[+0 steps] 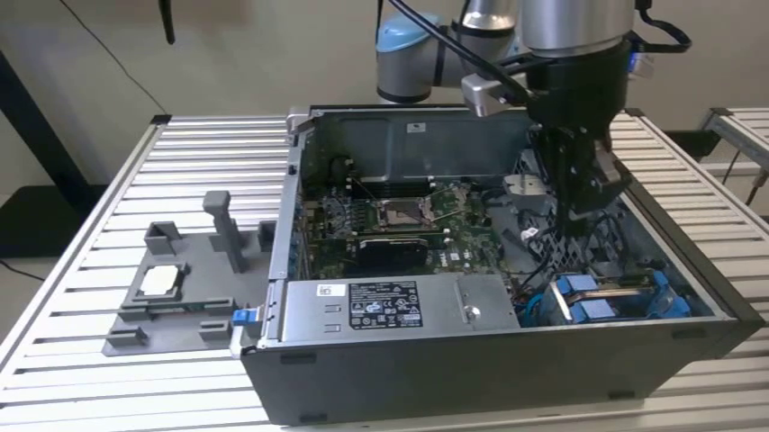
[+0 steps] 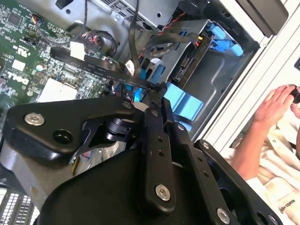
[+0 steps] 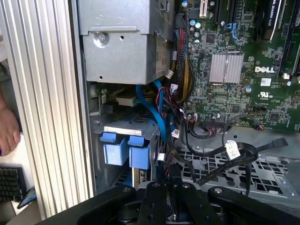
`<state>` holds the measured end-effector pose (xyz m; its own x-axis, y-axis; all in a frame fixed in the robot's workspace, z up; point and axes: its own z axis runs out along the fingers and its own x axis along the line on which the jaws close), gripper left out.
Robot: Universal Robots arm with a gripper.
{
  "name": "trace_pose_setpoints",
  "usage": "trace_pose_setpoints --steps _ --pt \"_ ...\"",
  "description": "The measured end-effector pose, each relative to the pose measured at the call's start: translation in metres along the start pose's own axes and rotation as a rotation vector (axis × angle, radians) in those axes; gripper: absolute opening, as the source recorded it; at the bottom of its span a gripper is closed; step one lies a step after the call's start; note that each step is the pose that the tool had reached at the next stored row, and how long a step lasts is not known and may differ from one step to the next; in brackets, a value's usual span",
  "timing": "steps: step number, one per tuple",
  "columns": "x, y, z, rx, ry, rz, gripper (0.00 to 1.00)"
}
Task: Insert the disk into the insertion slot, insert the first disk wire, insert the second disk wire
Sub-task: 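Insert the second disk wire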
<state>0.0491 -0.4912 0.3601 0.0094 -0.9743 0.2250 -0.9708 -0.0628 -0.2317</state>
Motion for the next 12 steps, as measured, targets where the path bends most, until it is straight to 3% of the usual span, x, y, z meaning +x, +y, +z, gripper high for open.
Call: trace_pose_setpoints --steps 6,9,10,11,12 --pt "0.0101 -0.0046 0.0042 -0.0036 -0.0004 -0.001 0.16" --pt "0.0164 -0.0071 0.0067 -0.0060 -0.0047 0.000 0.16" --pt "0.0184 -0.0077 0.0074 -0.0067 -0.0083 0.000 0.16" --pt "0.0201 -0.0082 0.0079 -0.0067 -0.0170 0.002 0.16" --pt "0.0214 -0.0084 0.0085 -0.0065 -0.0340 0.007 0.16"
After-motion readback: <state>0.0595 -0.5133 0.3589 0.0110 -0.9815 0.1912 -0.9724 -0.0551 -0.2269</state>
